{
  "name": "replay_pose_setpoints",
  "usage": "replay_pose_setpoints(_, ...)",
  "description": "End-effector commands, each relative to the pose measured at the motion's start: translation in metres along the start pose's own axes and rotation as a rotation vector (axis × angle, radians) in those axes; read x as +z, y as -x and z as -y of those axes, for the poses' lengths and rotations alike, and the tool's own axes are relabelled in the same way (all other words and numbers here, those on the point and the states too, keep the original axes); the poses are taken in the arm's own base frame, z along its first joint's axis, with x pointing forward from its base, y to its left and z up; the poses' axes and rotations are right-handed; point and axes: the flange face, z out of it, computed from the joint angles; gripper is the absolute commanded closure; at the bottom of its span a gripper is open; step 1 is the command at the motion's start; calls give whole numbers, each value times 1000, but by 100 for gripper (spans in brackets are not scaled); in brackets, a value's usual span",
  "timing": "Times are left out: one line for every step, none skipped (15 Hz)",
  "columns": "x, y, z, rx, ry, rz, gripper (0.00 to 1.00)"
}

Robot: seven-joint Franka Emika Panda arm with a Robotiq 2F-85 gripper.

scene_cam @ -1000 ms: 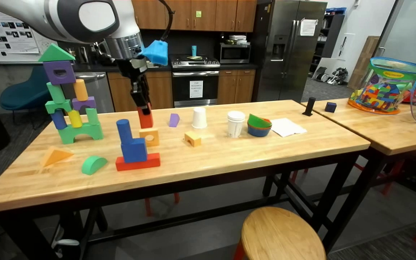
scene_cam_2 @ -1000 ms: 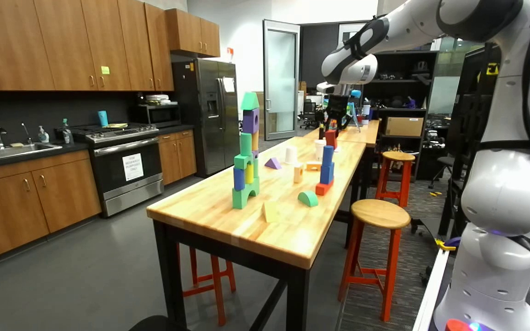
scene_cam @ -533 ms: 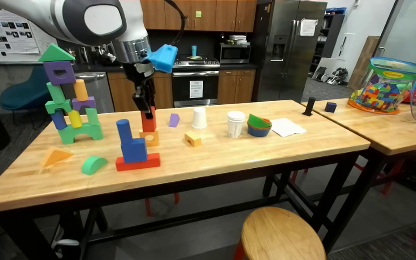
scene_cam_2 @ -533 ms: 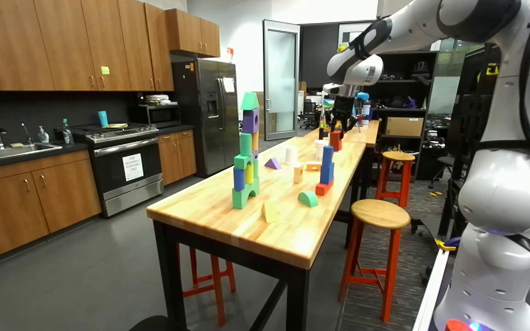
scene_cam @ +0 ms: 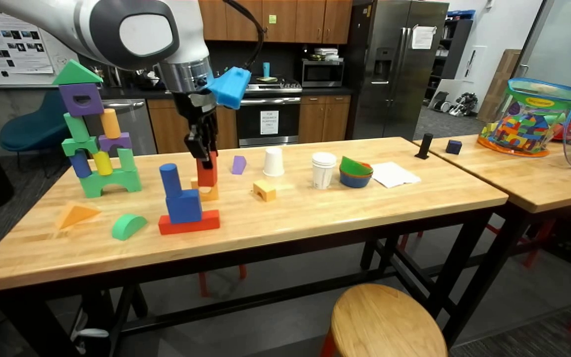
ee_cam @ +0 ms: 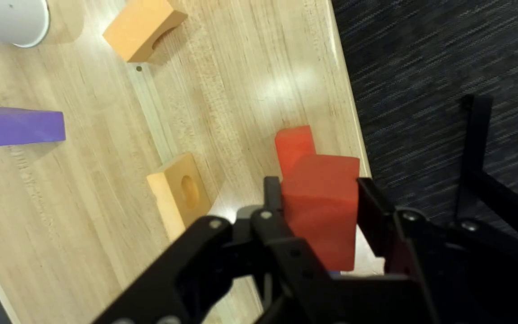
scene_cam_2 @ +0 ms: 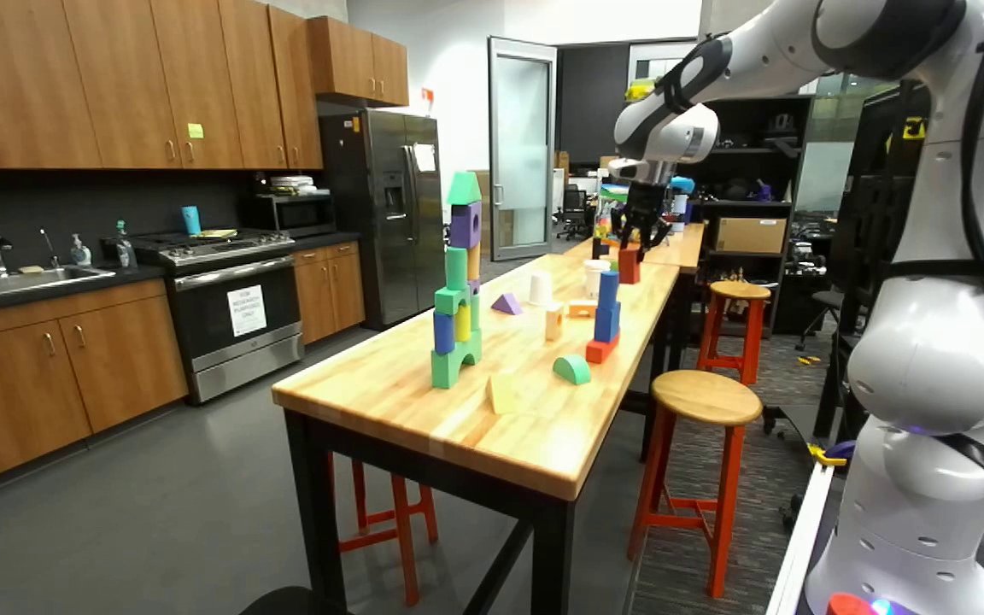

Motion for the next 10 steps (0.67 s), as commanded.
replay_pose_setpoints(-3, -1, 7, 2, 8, 28, 81)
replay_pose_setpoints(-2, -3, 7, -4, 7, 33, 81)
replay_pose_setpoints(-1, -4, 8, -10, 7, 39, 81)
replay_pose_setpoints(-1, -5, 7, -14, 10, 46, 81)
replay_pose_setpoints(-1, -7, 7, -20, 9, 52, 81)
replay_pose_setpoints(-1, -9, 6, -22, 9, 60, 81)
replay_pose_setpoints(-1, -10, 5, -26, 9, 65, 81)
replay_pose_setpoints(-2, -12, 5, -29, 9, 70, 81)
replay_pose_setpoints(-2, -14, 4, -35, 11, 73, 81)
replay_pose_setpoints(-3, -17, 3, -40, 13, 77, 81)
